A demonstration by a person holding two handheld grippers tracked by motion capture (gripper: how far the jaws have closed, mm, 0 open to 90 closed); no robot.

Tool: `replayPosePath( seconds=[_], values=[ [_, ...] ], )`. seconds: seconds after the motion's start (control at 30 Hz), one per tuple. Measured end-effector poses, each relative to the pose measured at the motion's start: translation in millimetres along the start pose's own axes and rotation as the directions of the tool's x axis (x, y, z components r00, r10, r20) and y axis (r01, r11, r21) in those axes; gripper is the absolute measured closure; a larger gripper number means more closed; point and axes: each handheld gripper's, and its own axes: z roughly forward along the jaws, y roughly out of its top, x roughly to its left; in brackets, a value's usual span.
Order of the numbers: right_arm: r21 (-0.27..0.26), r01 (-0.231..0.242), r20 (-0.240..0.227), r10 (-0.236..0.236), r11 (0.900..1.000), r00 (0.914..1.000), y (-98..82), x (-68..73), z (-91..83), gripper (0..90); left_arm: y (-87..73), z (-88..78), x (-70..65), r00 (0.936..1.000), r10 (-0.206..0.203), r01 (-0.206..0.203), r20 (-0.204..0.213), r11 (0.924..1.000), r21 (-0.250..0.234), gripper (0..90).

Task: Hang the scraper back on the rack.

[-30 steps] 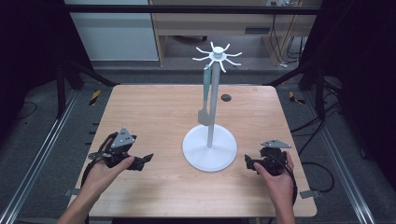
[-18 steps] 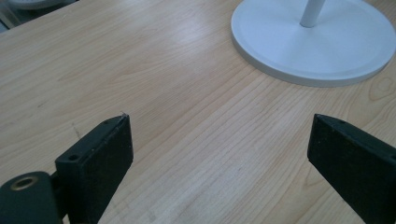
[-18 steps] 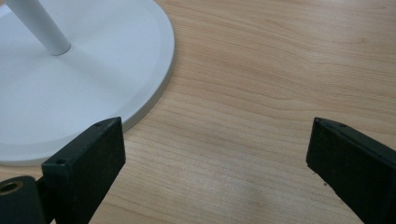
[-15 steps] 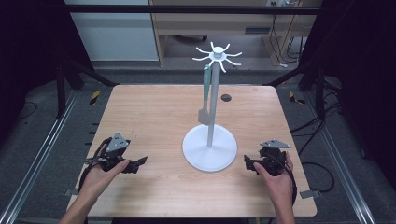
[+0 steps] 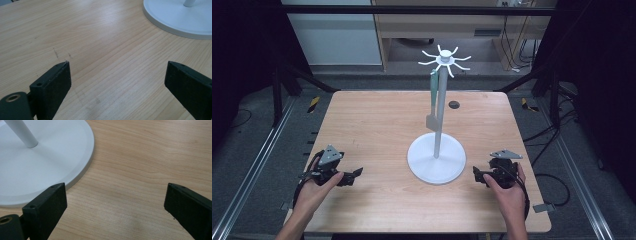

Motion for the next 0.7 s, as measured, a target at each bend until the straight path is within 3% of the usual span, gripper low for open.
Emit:
replayPosePath(
  seconds=[0.23,0.5,0.6,0.7],
  values=[
    [0.007,0.001,-0.003,-0.001,1.000,1.0000,-0.3,0.4,0.4,4.9,-9.1,-2.0,8.4,0.9982,-0.030,0.027,-0.051,0.9986,-0.044,6.7],
    [0.007,0.000,-0.005,0.000,1.000,1.0000,-0.3,-0.1,0.7,4.9,-21.3,-6.0,15.0,0.9950,-0.081,0.077,-0.058,0.9949,-0.066,6.7],
    [0.008,0.000,-0.005,0.000,1.000,1.0000,-0.3,-0.1,1.0,4.9,-24.1,-10.3,17.6,0.9939,-0.076,0.071,-0.081,0.9955,-0.062,6.7],
    [0.008,0.001,-0.007,-0.001,1.000,1.0000,-0.3,-0.4,1.1,4.9,-26.4,-11.3,19.2,0.9926,-0.095,0.090,-0.076,0.9935,-0.070,6.7]
  ],
)
